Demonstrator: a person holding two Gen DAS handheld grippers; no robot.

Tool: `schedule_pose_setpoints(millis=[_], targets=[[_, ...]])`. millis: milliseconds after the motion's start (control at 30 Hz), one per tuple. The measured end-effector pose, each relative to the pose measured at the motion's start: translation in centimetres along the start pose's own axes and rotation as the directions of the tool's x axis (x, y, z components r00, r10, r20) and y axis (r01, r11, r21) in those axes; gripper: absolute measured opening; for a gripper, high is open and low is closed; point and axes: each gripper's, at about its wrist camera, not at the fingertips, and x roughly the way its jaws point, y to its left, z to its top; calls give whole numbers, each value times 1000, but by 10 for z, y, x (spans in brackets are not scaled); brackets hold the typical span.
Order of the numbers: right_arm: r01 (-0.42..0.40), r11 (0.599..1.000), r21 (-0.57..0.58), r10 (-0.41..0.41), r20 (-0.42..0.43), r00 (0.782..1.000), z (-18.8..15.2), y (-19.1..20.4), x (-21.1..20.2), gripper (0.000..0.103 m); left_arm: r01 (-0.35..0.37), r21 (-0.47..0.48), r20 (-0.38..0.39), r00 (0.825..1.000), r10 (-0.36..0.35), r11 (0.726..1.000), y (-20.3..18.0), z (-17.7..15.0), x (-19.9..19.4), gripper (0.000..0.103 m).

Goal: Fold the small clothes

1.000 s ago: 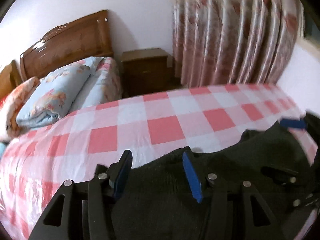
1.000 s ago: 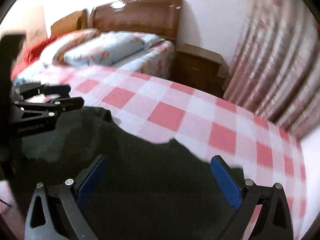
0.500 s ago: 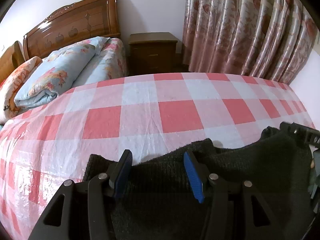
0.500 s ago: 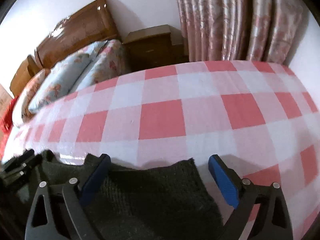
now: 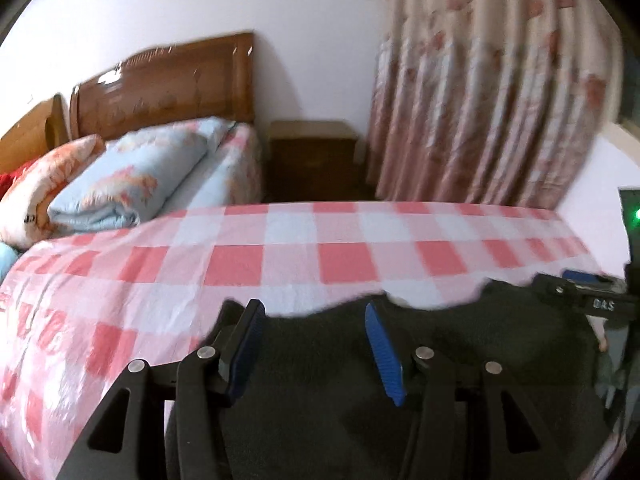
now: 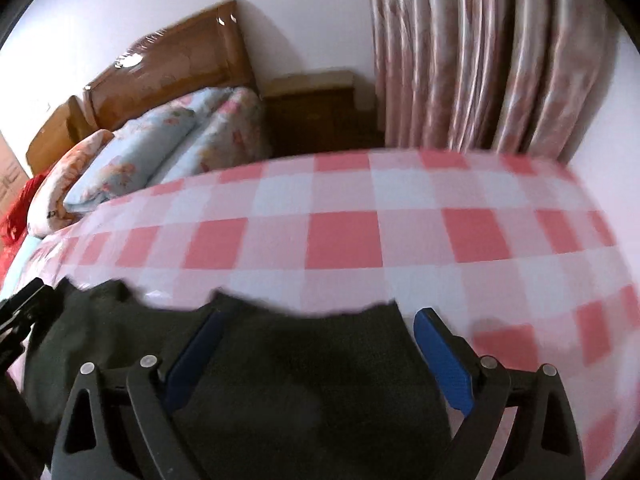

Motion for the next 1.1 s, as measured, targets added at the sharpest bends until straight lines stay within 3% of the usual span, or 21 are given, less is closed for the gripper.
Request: schedule_pose_setpoints(millis=[133,300,333,367,400,500,600,667,833,1000,1100], targets=[[-94,978,-187,100,21,995,-37,46,-46,103,-39,79,-54,998,43,996,-9,-33,-22,56],[-80,951,-300,64,-64,996,-103,54,-61,103,-89,166,-113,988,109,982,-8,-70,-21,56],[-38,946,-322,14,-76,997,-118,49,-61,103,-76,161,-76,993,89,984,-3,-78,-28,57],[-46,950,-309,33,-49,998,-127,39,-67,103,-68,160,-62,995,79,985,-1,-83,-32,57],[-73,961,-266,69,-22,997,-135,26,-79,103,-57,164,-45,997,66,985,3,-89,-36,57],[-39,991,-129,35,-37,999,-154,-16,-101,103,-58,178,-20,998,62,982,8,-98,-45,60],[-58,992,108,67,-83,994,-178,-65,-117,103,-56,160,-15,998,59,986,10,-99,-45,62],[-148,952,267,167,-51,985,-199,-86,-128,103,-52,139,-21,998,55,989,12,-98,-45,63],[-326,864,384,334,48,941,-225,-76,-135,103,-45,116,-29,998,48,992,13,-97,-43,65],[-319,847,425,292,129,948,-208,-61,-114,103,-7,87,-41,999,11,996,19,-97,-41,65],[-410,771,487,371,179,911,-190,-59,-92,103,-16,98,-41,999,20,995,16,-97,-40,65]])
